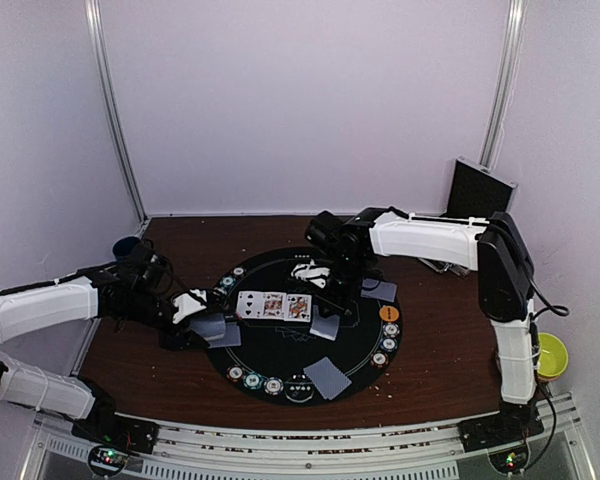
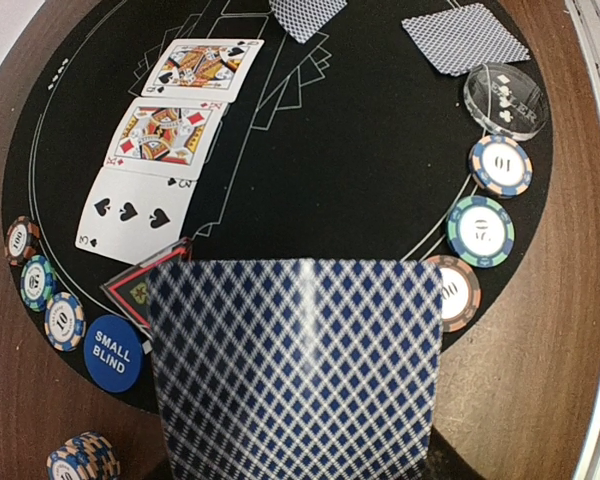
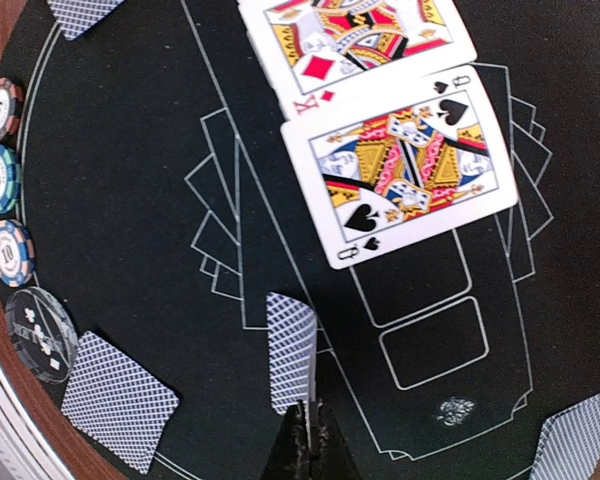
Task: Distribute texas hold em gaming equipment
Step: Distribute the poker card in the community card area.
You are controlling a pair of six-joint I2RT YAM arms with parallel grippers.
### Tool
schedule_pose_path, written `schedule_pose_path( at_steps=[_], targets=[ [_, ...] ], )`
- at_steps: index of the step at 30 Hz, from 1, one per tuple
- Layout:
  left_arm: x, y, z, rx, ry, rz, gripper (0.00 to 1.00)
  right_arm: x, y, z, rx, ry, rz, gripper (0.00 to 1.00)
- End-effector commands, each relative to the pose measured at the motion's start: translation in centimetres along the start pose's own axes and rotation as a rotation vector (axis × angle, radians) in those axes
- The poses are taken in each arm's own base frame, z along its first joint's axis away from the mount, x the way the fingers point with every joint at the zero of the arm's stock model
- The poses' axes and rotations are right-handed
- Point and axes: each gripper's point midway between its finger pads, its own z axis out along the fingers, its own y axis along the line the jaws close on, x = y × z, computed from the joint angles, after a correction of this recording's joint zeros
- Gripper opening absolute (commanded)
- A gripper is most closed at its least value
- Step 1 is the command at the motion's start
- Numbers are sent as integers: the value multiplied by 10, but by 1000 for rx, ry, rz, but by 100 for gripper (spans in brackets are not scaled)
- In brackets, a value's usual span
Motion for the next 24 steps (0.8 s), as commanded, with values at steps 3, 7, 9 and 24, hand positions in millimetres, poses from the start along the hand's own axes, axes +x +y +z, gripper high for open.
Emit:
schedule_pose_path(
  at_steps=[3,7,9,24],
  targets=[
    [-1,2,1,-16,-10,5,53,-1,-26,1,114,39,-29,0],
    [-1,2,2,-19,-8,6,53,0,-36,12,146,62,-50,1],
    [-1,3,2,-19,-7,6,53,-1,-41,17,160,73,-65,2],
    [2,4,4,-27,4,3,53,-9,-68,26,293,84,-131,6]
  ],
)
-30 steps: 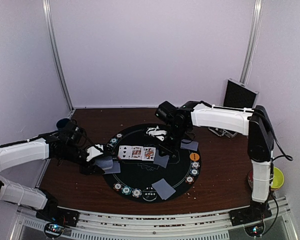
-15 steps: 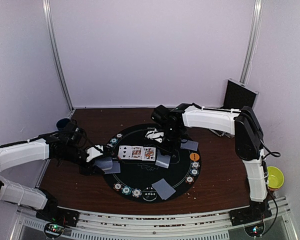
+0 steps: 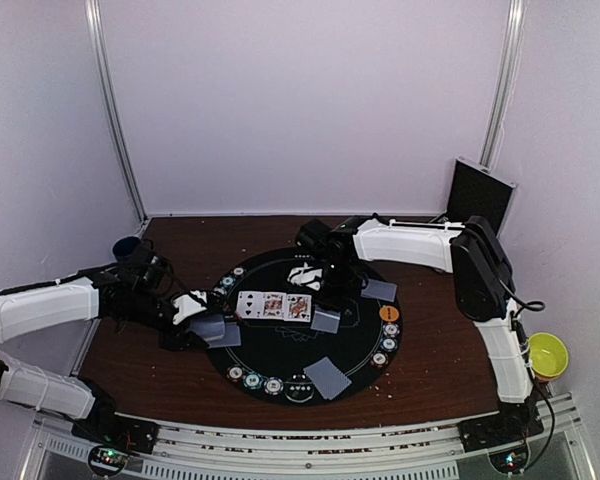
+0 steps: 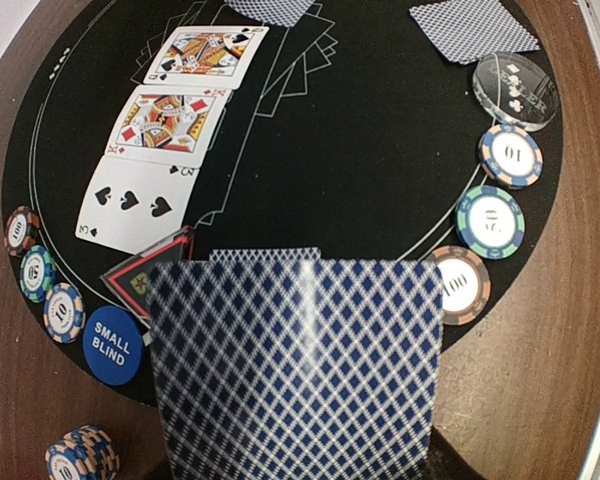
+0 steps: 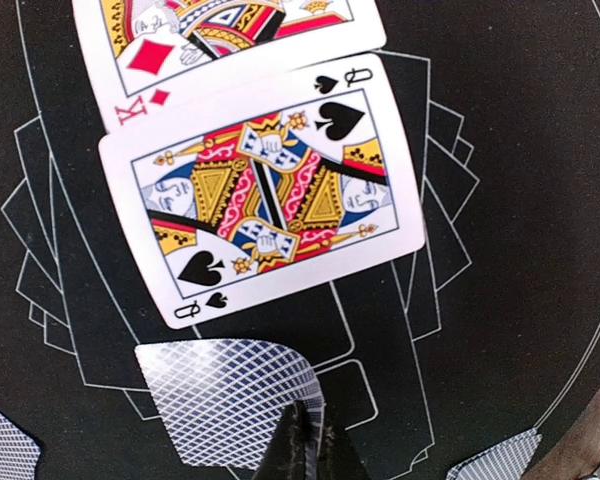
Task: Distribute texas hold em gaming equipment
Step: Distribute the poker card in the community card area.
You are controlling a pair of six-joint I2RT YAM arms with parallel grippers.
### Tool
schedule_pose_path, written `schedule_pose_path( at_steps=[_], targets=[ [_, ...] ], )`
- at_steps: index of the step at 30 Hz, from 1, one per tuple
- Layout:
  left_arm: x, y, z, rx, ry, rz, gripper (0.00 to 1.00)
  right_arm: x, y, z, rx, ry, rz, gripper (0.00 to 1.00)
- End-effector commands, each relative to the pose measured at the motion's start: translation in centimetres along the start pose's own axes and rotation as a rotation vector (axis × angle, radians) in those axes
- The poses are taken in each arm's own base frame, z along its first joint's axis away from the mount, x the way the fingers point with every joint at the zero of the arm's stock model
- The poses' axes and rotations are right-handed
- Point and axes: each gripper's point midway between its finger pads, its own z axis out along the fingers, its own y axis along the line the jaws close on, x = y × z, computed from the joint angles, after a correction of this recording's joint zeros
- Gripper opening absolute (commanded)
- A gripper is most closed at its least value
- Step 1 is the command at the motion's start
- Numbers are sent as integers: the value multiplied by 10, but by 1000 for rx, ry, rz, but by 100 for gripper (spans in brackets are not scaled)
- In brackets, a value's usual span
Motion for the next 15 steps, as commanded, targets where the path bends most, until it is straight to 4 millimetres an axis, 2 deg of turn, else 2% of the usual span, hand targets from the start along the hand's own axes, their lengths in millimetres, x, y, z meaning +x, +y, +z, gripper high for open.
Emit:
schedule_pose_path(
  at_steps=[1,15],
  targets=[
    [-3,3,2,-16,-15,4,54,-3,-15,-1,82,0,-27,6],
    [-2,3,3,-18,-14,5,53,-10,-22,10,142,-2,-57,12]
  ],
)
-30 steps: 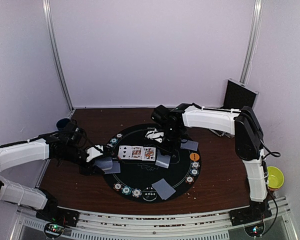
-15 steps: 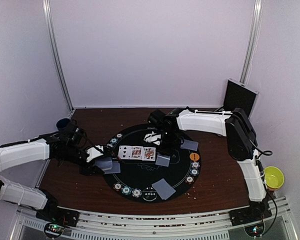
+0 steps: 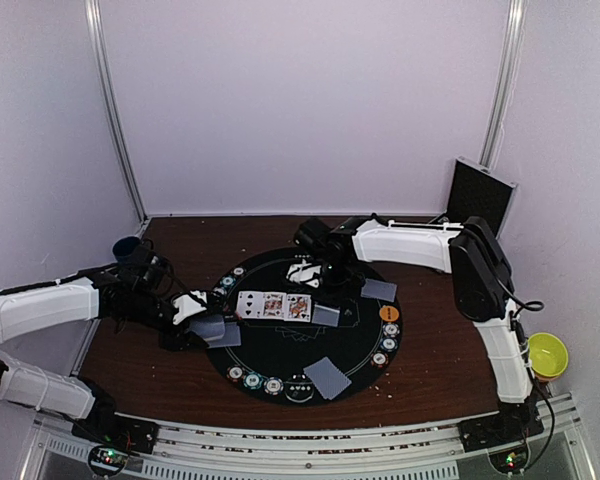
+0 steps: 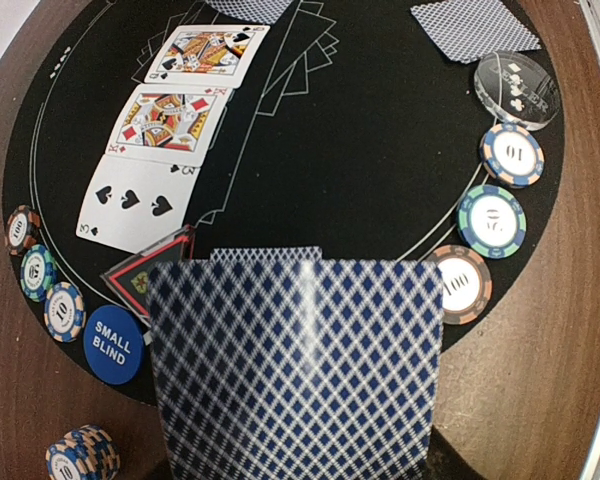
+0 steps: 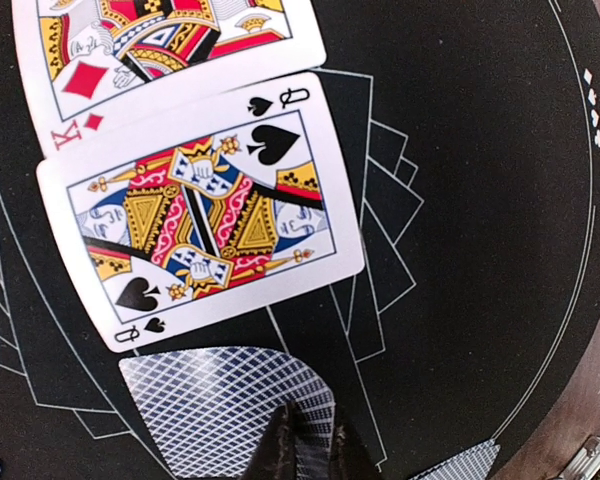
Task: Distribute texas hold em gaming equipment
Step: Distribute the poker card in the community card area.
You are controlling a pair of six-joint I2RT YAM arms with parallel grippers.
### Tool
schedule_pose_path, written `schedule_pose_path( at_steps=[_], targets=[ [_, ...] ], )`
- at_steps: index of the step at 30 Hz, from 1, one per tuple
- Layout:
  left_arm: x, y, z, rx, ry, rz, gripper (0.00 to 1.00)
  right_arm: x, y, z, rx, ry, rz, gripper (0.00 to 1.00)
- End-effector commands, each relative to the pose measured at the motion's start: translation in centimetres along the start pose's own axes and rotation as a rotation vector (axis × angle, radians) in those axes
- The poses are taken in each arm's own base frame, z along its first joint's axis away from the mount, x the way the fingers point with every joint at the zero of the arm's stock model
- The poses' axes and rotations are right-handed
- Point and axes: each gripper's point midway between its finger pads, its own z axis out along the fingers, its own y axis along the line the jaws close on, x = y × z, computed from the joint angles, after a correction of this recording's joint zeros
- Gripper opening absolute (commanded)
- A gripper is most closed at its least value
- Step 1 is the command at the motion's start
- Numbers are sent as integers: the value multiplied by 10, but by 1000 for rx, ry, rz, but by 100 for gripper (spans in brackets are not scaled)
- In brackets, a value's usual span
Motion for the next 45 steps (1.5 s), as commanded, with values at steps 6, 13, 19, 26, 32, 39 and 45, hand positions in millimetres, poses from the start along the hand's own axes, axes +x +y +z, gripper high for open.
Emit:
schedule_pose_path(
  at_steps=[6,13,19,26,32,39,45],
  targets=[
    [-2,2,2,-14,-15,3,54,-7,-2,9,51,-3,-26,20],
    [-2,3,3,-15,-14,3,54,-15,0,7,68,-23,-38,32],
    [-2,3,2,-16,-14,2,53,-22,-1,4,89,-40,-42,36],
    [-3,3,2,-18,-16,3,53,-24,-10,-1,143,-45,-31,44],
    [-3,4,1,-20,-17,0,53,-32,-27,-23,231,-105,31,52],
    [-5,4,0,-21,-21,2,54,-11,-7,-57,229,-154,77,88],
    [-7,4,-2,-22,-31,5,53,15,6,-68,269,-152,178,97]
  ],
)
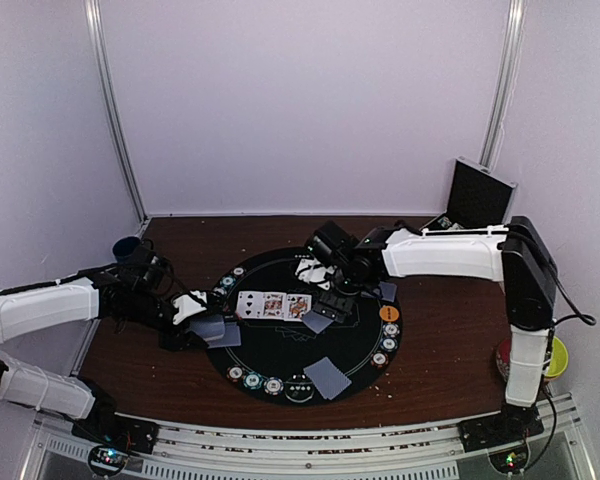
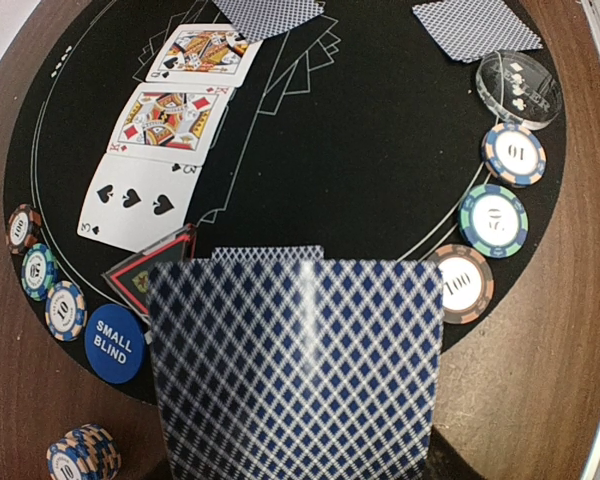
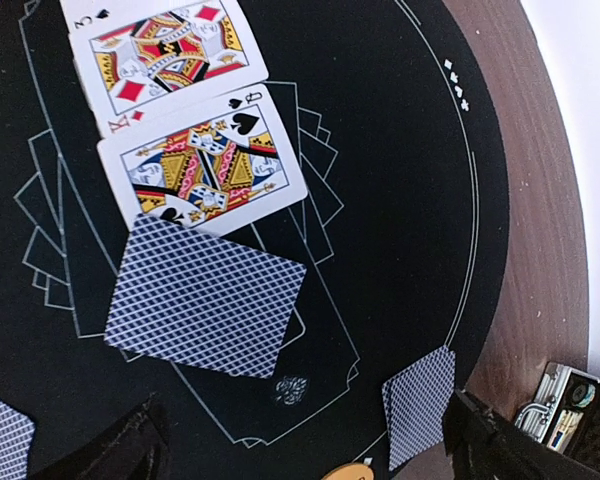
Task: Distribute texas hold em gaming equipment
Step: Distribute the poker card in the community card area, then adjust the poker card in the community card area.
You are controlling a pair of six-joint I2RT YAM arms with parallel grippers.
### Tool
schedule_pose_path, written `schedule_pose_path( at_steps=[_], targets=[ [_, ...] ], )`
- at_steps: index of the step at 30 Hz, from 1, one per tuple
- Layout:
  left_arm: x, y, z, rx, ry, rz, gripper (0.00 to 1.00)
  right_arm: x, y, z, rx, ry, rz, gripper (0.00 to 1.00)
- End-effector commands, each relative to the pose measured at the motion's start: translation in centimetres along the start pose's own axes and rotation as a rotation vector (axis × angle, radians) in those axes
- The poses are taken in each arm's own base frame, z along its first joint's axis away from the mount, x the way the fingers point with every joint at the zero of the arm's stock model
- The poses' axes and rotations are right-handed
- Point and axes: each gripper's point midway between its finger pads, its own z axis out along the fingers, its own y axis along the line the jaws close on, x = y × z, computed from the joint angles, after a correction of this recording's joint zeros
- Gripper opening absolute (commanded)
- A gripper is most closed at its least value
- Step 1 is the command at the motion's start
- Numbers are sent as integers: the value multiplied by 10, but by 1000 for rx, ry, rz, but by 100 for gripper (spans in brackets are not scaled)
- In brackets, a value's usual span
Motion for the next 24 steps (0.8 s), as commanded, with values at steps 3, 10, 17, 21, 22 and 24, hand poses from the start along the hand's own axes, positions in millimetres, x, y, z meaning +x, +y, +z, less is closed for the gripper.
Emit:
schedule_pose_path(
  at_steps=[3,10,17,21,22,24],
  targets=[
    [-8,2,-3,-19,-38,14,53,21,-5,-2,108,21,138,97],
    [-9,2,-4,-20,-41,15,54,45,5,27,146,86,178,98],
    [-9,2,-4,-21,-41,14,53,53,0,43,223,119,197,100],
    [-9,1,-4,-18,-41,16,54,56,-3,53,261,138,203,100],
    [-9,1,-4,-17,-40,15,53,57,-5,56,275,145,208,100],
    [-9,1,-4,-17,-40,15,53,58,-10,59,301,154,218,100]
  ],
)
